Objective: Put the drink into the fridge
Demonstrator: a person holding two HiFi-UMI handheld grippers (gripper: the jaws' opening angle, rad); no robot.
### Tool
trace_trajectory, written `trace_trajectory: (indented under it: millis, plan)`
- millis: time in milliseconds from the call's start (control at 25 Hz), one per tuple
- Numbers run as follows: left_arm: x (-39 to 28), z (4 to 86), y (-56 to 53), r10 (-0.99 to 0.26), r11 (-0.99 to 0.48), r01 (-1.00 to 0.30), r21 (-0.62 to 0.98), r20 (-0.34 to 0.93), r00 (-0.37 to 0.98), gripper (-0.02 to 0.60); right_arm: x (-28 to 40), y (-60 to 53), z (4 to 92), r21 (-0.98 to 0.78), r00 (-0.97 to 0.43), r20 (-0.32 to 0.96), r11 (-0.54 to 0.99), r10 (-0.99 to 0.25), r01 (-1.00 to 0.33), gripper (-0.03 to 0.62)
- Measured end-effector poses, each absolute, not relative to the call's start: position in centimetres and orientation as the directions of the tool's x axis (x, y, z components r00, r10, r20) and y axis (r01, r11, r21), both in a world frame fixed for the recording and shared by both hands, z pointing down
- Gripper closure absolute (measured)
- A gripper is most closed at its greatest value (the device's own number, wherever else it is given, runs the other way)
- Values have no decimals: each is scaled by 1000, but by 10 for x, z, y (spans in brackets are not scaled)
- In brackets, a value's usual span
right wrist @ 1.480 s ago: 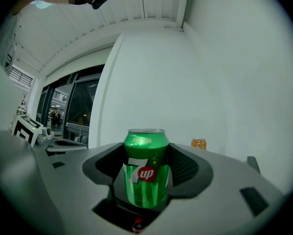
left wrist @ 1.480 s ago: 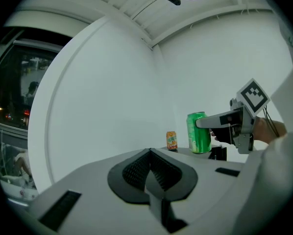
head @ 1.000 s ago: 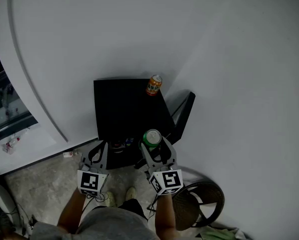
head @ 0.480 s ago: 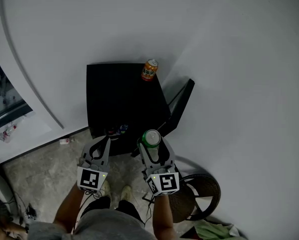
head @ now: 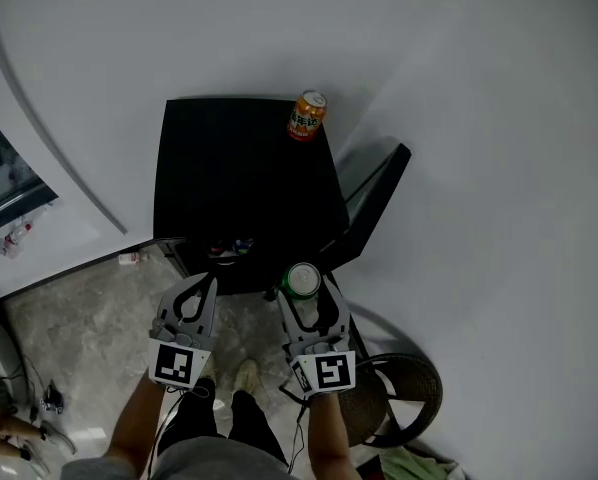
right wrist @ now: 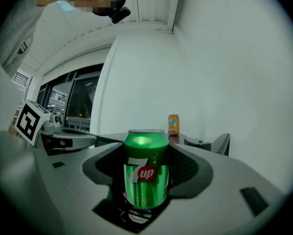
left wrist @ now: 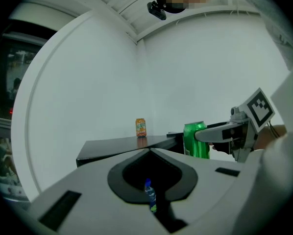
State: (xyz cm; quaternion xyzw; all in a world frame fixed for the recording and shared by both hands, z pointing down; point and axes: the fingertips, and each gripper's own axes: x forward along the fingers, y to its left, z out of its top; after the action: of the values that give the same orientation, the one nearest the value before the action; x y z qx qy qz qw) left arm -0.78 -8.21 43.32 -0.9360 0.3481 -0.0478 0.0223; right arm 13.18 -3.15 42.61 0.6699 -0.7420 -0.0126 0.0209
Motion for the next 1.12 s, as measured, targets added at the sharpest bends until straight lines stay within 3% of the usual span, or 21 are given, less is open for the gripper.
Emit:
trace_trajectory:
  millis: [1120]
  plan:
    - [6,664,-123,-708,-706,-699,-110,123,696,577,155,-107,672,-13,-81,34,81,-996,-997,296]
